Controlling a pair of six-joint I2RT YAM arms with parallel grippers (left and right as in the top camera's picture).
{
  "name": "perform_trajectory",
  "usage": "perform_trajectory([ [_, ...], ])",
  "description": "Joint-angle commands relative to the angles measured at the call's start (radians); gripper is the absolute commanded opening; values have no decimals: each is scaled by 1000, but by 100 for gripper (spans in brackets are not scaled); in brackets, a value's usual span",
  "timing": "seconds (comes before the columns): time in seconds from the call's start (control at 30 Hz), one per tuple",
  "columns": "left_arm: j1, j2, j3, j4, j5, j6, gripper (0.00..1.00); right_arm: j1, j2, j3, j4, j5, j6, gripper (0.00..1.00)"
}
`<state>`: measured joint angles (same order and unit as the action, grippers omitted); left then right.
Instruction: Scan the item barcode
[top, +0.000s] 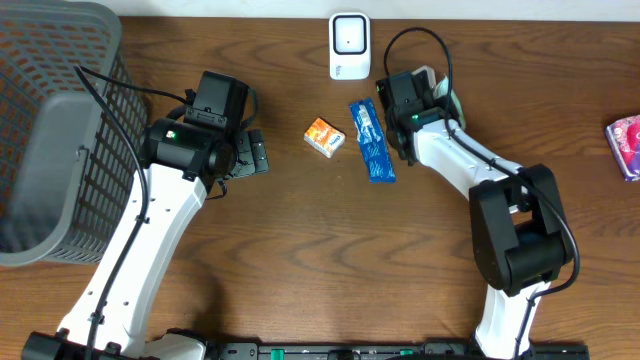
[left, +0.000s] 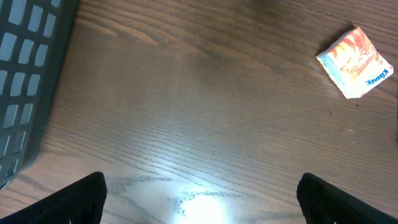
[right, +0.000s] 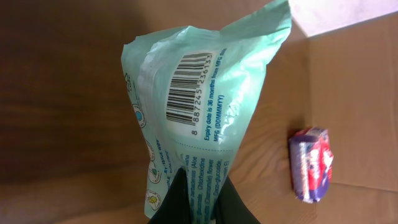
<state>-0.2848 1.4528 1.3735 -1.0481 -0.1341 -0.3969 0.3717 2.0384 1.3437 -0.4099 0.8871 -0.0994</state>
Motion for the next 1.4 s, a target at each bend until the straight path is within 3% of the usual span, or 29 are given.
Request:
perform_trajectory([
  [0.0, 3, -1, 5, -4, -9, -5, 98, 29, 10, -14, -25, -26, 62, 1],
  [0.37, 3, -1, 5, -4, -9, -5, 98, 83, 10, -137, -32, -97, 206, 3],
  [0.43, 3, -1, 5, -4, -9, -5, 98, 136, 7, -132, -44, -97, 235, 23],
  [0.53, 3, -1, 5, -4, -9, -5, 98, 206, -1, -104, -47, -96, 234, 34],
  [0.63, 3, -1, 5, -4, -9, -5, 98, 262, -6, -58, -53, -97, 243, 54],
  [0.7, 3, -1, 5, -4, -9, -5, 98, 272, -6, 2, -108, -111, 311, 59],
  [0.77, 3, -1, 5, -4, -9, -5, 98, 243, -6, 100, -203, -217, 365, 71],
  [0.93, 3, -1, 5, -4, -9, -5, 98, 62, -17, 344, -416, -467, 368, 77],
  [1.07, 3, -1, 5, -4, -9, -5, 98, -85, -18, 435, -516, -688, 328, 86],
  [1.1, 3, -1, 5, -4, -9, -5, 98, -117, -19, 436, -537, -737, 318, 99],
  [1.23, 3, -1, 5, -4, -9, -5, 98, -224, -18, 436, -630, -868, 318, 99],
  [1.37, 3, -1, 5, -4, -9, -5, 98, -267, -8, 402, -624, -881, 290, 99],
])
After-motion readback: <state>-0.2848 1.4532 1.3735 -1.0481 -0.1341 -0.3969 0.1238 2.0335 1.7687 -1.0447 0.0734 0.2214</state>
